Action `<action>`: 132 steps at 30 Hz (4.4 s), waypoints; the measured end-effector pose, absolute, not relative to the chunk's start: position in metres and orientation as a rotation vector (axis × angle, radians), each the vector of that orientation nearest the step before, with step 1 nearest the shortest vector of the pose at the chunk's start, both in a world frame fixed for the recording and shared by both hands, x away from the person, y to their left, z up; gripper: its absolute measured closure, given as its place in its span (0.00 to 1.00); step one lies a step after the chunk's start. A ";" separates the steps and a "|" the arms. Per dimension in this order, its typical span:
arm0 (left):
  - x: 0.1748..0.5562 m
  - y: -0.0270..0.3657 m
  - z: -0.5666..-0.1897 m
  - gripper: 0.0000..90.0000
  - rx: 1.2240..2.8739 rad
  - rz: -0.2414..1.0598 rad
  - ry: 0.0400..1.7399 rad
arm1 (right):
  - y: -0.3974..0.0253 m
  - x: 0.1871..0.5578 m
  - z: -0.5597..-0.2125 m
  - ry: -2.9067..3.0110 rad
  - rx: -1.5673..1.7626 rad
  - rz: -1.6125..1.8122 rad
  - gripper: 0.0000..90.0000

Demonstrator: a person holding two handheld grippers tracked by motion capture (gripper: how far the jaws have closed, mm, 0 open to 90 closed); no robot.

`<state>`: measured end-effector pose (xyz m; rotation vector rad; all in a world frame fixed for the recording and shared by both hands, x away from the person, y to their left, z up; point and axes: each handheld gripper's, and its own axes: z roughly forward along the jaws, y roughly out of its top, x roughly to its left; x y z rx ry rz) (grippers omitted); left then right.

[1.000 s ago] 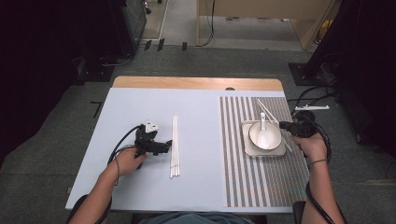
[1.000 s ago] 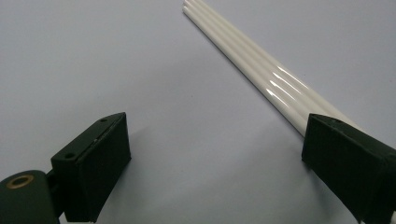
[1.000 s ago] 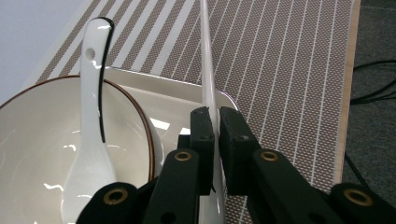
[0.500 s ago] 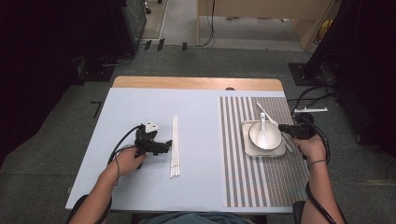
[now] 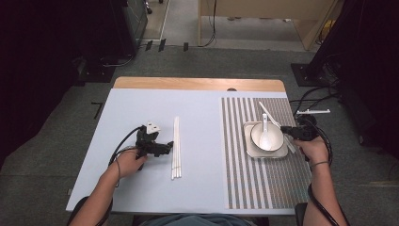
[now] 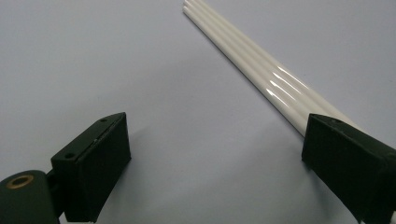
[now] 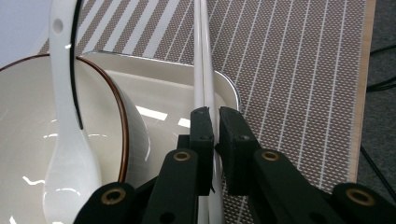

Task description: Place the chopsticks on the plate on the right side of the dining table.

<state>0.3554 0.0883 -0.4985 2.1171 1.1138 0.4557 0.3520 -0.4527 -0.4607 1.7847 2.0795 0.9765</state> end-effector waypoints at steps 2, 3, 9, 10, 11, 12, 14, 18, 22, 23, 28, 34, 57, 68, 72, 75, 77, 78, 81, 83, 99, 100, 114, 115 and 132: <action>0.355 0.088 -0.498 0.09 2.117 0.456 1.114 | -0.453 0.352 -0.460 2.072 1.793 0.983 0.93; 0.355 0.088 -0.498 0.09 2.117 0.456 1.114 | -0.453 0.352 -0.460 2.076 1.787 0.983 0.92; 0.355 0.088 -0.498 0.09 2.117 0.456 1.114 | -0.454 0.351 -0.461 2.070 1.804 0.981 0.91; 0.355 0.088 -0.498 0.09 2.117 0.456 1.113 | -0.454 0.351 -0.461 2.068 1.807 0.983 0.91; 0.355 0.088 -0.498 0.09 2.117 0.456 1.114 | -0.455 0.351 -0.461 2.062 1.805 0.988 0.89; 0.355 0.088 -0.498 0.09 2.116 0.456 1.114 | -0.455 0.351 -0.461 2.058 1.806 0.989 0.89; 0.355 0.088 -0.498 0.09 2.117 0.456 1.114 | -0.455 0.351 -0.459 2.049 1.792 0.994 0.88; 0.355 0.088 -0.498 0.09 2.117 0.455 1.114 | -0.455 0.352 -0.456 2.014 1.784 1.026 0.86; 0.355 0.088 -0.499 0.09 2.117 0.457 1.114 | -0.455 0.359 -0.453 1.963 1.798 1.065 0.84; 0.355 0.088 -0.499 0.09 2.117 0.457 1.114 | -0.454 0.361 -0.452 1.959 1.796 1.062 0.83; 0.355 0.088 -0.498 0.09 2.118 0.455 1.114 | -0.451 0.378 -0.448 1.963 1.777 1.043 0.78; 0.355 0.088 -0.499 0.09 2.116 0.456 1.114 | -0.445 0.396 -0.453 1.989 1.768 1.000 0.73; 0.356 0.088 -0.498 0.09 2.118 0.454 1.114 | -0.443 0.428 -0.466 1.982 1.758 0.879 0.42; 0.355 0.088 -0.499 0.09 2.117 0.455 1.115 | -0.446 0.429 -0.473 1.984 1.778 0.888 0.39; 0.356 0.088 -0.499 0.09 2.117 0.455 1.114 | -0.445 0.430 -0.472 2.010 1.758 0.891 0.39; 0.355 0.088 -0.499 0.09 2.117 0.455 1.114 | -0.444 0.431 -0.472 2.020 1.761 0.884 0.39; 0.356 0.088 -0.499 0.09 2.117 0.455 1.114 | -0.443 0.431 -0.473 2.034 1.755 0.881 0.39; 0.356 0.088 -0.499 0.09 2.118 0.455 1.113 | -0.442 0.432 -0.473 2.040 1.753 0.878 0.39; 0.355 0.088 -0.499 0.09 2.117 0.454 1.114 | -0.439 0.432 -0.473 2.055 1.745 0.876 0.39; 0.355 0.088 -0.499 0.09 2.117 0.455 1.114 | -0.438 0.433 -0.473 2.064 1.743 0.876 0.39; 0.355 0.088 -0.499 0.09 2.117 0.455 1.114 | -0.430 0.432 -0.472 2.118 1.694 0.904 0.42; 0.355 0.088 -0.499 0.09 2.117 0.455 1.114 | -0.430 0.432 -0.473 2.123 1.691 0.902 0.42; 0.356 0.088 -0.499 0.09 2.118 0.455 1.114 | -0.430 0.431 -0.475 2.146 1.680 0.893 0.42; 0.356 0.088 -0.498 0.09 2.118 0.455 1.114 | -0.429 0.431 -0.475 2.147 1.686 0.891 0.42; 0.356 0.088 -0.498 0.09 2.118 0.455 1.114 | -0.433 0.430 -0.460 2.111 1.672 0.894 0.39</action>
